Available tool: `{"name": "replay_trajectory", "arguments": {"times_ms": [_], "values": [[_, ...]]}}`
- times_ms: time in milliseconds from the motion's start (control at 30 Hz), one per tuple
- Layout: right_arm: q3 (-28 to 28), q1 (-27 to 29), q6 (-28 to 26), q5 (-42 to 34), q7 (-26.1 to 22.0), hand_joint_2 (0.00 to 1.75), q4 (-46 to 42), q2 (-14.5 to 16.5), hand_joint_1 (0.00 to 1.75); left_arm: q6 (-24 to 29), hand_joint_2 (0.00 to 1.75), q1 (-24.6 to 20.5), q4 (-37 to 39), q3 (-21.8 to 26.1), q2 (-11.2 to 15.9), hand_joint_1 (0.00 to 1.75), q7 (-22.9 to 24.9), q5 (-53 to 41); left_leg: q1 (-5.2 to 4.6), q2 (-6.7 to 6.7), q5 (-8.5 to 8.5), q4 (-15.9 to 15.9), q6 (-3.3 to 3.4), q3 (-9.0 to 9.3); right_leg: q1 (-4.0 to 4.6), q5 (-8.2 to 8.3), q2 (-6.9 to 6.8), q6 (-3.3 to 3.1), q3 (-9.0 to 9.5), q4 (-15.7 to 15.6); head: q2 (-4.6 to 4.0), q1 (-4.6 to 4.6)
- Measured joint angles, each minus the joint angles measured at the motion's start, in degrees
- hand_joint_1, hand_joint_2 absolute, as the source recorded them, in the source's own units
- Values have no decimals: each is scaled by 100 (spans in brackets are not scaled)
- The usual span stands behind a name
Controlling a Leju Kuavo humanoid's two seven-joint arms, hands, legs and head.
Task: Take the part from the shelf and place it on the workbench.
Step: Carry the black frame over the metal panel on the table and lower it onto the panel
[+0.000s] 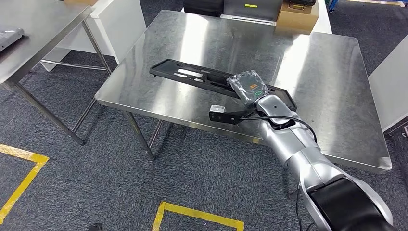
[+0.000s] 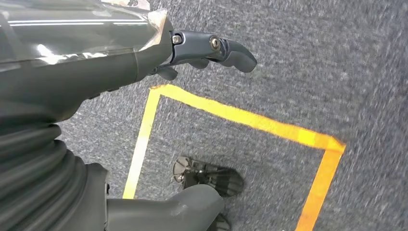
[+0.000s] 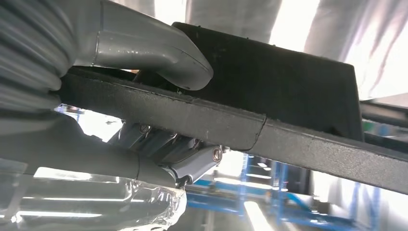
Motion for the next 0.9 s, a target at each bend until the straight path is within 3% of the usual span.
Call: {"name": "replay_trajectory", "arguments": {"times_ms": [100,167,200,300,367,500,533,600,667,700,767,800,833,900], "values": [[-14,-33,6,80,164,175,62,-24,168,-14,175,6,0,2,1,0,-2,-33,23,133,-446,983,-86,-487,-11,-20,-12,-73,50,-7,0,-26],[-25,-27,10,145,277,175,122,-45,168,-45,175,12,1,4,2,0,-2,-53,41,147,-502,1391,-107,-751,-8,-44,-16,-91,70,-4,0,-25],[-29,-24,11,175,329,175,149,-57,168,-60,175,13,1,4,3,0,-2,-60,48,157,-372,1275,-104,-727,-9,-58,-16,-89,84,-3,0,-26],[-64,-28,22,243,461,175,191,-105,168,-80,175,9,-1,5,15,0,-4,-97,40,237,161,204,-44,-232,15,-125,-16,-38,140,2,0,-25],[-101,-39,42,273,519,175,208,-146,168,-90,175,3,-1,5,19,0,-3,-116,2,258,219,-129,13,-63,45,-161,-20,21,145,-4,0,-23],[-174,-51,67,309,576,175,239,-232,168,-110,175,-4,-1,7,15,0,-3,-153,-23,210,213,-227,157,16,64,-267,-36,124,90,98,0,-17],[-193,-53,68,313,587,175,240,-254,168,-110,175,-11,-1,8,15,0,-4,-163,-16,204,219,-261,194,45,64,-378,-30,122,-33,336,0,-13],[-216,-39,74,317,598,175,253,-298,168,-110,175,-22,-1,8,17,0,-7,-172,-16,184,208,-279,245,68,49,-667,-15,93,-460,1113,0,-8],[-220,-2,81,320,599,175,277,-336,168,-111,175,-24,-1,10,16,0,-7,-173,-18,148,193,-275,260,80,44,-773,-6,129,-806,1647,0,-5],[-221,13,83,321,599,175,286,-350,168,-112,175,-23,-1,11,13,0,-7,-173,-18,125,185,-272,258,88,43,-685,-5,176,-826,1594,0,-1],[-226,11,86,325,601,175,294,-369,168,-115,175,-23,-1,12,5,0,-14,-180,-16,93,160,-253,233,110,26,-306,-4,277,-554,881,0,7],[-228,-2,94,332,604,175,294,-374,168,-122,175,-27,-1,12,4,0,-21,-187,-29,81,135,-230,206,112,23,-129,-2,294,-376,481,0,11],[-232,-15,112,344,606,175,295,-375,168,-140,175,-30,-1,12,4,0,-28,-193,-40,73,106,-211,176,111,20,-11,-1,274,-244,187,0,9],[-239,-28,155,368,608,175,296,-374,168,-176,175,-31,-1,13,7,0,-35,-201,-54,63,63,-192,114,108,45,49,1,171,-156,2,0,8]]}}
